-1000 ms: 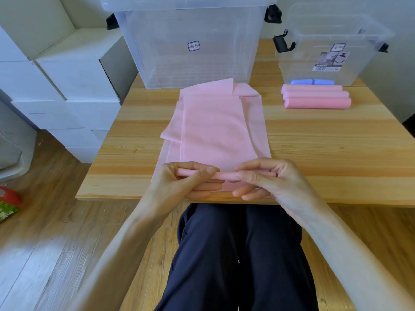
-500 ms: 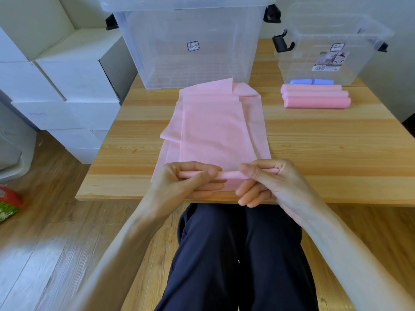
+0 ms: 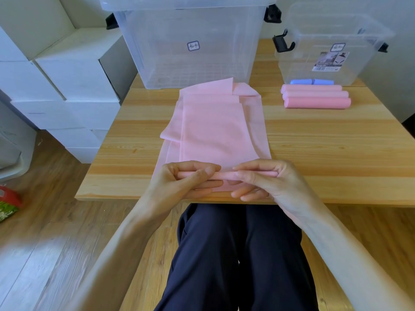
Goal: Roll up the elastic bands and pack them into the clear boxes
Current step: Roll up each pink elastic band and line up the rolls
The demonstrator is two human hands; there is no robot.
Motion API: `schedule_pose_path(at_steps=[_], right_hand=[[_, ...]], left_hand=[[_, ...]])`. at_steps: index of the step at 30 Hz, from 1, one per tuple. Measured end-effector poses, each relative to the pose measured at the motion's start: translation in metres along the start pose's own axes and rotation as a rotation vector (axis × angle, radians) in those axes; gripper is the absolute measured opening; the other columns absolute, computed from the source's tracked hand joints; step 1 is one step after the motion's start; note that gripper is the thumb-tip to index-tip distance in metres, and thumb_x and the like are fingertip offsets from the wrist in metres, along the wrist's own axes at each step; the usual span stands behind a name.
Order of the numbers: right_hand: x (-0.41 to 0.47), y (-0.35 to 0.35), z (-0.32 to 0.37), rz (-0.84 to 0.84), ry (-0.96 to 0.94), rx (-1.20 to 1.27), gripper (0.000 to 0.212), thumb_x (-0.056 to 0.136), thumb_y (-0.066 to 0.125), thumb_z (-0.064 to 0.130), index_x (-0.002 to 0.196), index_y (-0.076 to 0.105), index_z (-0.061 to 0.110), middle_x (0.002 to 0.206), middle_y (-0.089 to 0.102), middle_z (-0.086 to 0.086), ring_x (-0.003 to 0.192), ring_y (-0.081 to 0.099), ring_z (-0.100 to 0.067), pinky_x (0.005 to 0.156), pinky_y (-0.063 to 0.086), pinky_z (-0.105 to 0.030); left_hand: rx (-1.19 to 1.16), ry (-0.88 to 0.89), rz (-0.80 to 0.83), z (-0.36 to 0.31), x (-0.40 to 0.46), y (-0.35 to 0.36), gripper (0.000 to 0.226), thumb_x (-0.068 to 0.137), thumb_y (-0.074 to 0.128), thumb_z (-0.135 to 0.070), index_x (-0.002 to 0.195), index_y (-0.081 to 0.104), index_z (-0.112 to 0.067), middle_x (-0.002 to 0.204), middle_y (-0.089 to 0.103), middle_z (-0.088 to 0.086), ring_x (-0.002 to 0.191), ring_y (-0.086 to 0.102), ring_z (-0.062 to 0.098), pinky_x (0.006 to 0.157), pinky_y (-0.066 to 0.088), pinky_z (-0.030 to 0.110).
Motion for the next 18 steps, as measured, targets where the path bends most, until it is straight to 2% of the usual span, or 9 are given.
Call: schedule_pose_path(at_steps=[3, 6, 11, 15, 18], right_hand=[[0.0, 0.0021, 0.0001, -0.018, 0.013, 0.016, 0.026, 0.085, 0.068, 0.026, 0.102, 0.075, 0.007, 0.086, 0.077, -0.014, 0.071, 0.075, -0.028, 0.059, 0.06, -0.025], [-0.0011, 0.0035, 0.0014, 0.0, 0.007, 0.027, 0.028, 0.08, 0.071, 0.026, 0.103, 0.075, 0.012, 0.081, 0.075, -0.018, 0.069, 0.075, -0.031, 0.057, 0.06, -0.026], [0.0008, 0.0015, 0.0003, -0.024, 0.024, 0.008, 0.033, 0.08, 0.07, 0.033, 0.094, 0.076, 0.004, 0.075, 0.074, -0.019, 0.06, 0.073, -0.028, 0.051, 0.057, -0.025], [0.002, 0.0004, -0.0001, 0.005, 0.013, 0.016, 0.03, 0.076, 0.074, 0.027, 0.1, 0.075, 0.009, 0.08, 0.075, -0.019, 0.073, 0.075, -0.029, 0.06, 0.059, -0.025], [0.0036, -0.0006, -0.0012, -0.02, -0.001, 0.011, 0.025, 0.077, 0.073, 0.025, 0.095, 0.076, 0.009, 0.082, 0.076, -0.018, 0.07, 0.075, -0.028, 0.056, 0.058, -0.024]], left_hand=[[-0.01, 0.013, -0.022, 0.0008, 0.0011, 0.0007, 0.028, 0.075, 0.07, -0.022, 0.1, 0.076, -0.011, 0.094, 0.077, 0.012, 0.092, 0.075, 0.019, 0.076, 0.059, 0.02], [-0.009, 0.015, -0.048, 0.0005, 0.0017, 0.0005, 0.029, 0.077, 0.068, -0.023, 0.102, 0.075, -0.011, 0.094, 0.077, 0.012, 0.092, 0.075, 0.02, 0.073, 0.058, 0.02], [0.0, -0.006, -0.02, 0.0005, 0.001, -0.0009, 0.027, 0.075, 0.071, -0.02, 0.099, 0.076, -0.009, 0.094, 0.077, 0.014, 0.091, 0.075, 0.021, 0.074, 0.059, 0.021], [0.072, -0.017, -0.053, -0.0005, 0.0024, 0.0003, 0.029, 0.08, 0.066, -0.033, 0.097, 0.077, -0.012, 0.09, 0.078, 0.009, 0.088, 0.076, 0.017, 0.07, 0.059, 0.021], [0.071, -0.032, -0.018, -0.0024, 0.0027, 0.0003, 0.035, 0.082, 0.061, -0.04, 0.103, 0.075, -0.015, 0.093, 0.078, 0.009, 0.091, 0.075, 0.018, 0.071, 0.059, 0.021]])
Point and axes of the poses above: each hand's wrist, its own x-axis towards the middle knuckle, its own y-axis out of the palm, z = x × y, the point moved 1 cm from there along x, towards the middle knuckle
